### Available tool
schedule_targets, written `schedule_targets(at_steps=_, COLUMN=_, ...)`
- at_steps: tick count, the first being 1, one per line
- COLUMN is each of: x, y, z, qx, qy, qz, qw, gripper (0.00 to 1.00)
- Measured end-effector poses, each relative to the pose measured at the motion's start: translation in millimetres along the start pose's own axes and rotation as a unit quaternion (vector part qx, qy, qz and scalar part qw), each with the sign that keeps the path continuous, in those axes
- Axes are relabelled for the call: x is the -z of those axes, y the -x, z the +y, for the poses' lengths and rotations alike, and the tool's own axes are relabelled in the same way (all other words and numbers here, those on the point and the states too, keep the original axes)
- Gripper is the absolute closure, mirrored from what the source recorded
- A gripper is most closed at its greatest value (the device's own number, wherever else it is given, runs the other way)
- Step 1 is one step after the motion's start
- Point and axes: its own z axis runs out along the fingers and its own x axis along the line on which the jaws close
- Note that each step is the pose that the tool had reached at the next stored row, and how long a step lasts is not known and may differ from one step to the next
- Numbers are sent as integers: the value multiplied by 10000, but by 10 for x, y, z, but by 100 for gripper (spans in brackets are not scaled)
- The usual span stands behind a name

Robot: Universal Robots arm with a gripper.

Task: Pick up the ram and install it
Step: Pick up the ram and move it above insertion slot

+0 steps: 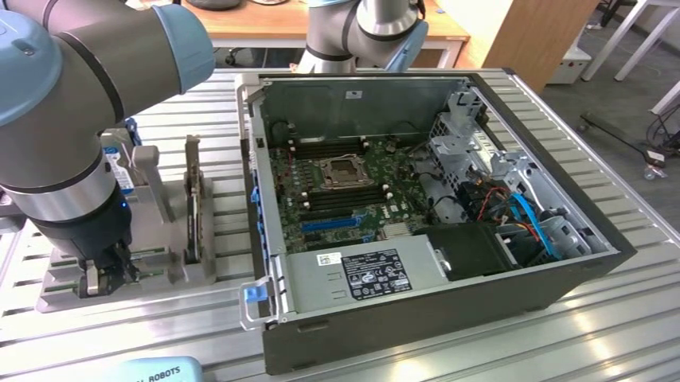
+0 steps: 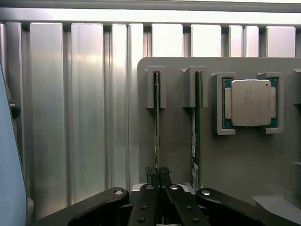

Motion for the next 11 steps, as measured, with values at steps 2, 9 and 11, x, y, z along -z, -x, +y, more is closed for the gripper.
schedule_targets(at_steps=2, x=3, y=-1, z=0, qx=0, qy=0, qz=-11, qw=10000, gripper=88)
schedule_targets(at_steps=9, x=11, y=-1, z=1, qx=3, qy=1, qz=-94, qw=10000, gripper=88)
schedule_targets(at_steps=11, x=10, y=-2, z=0, qx=3, qy=0, qz=-95, qw=10000, gripper=88)
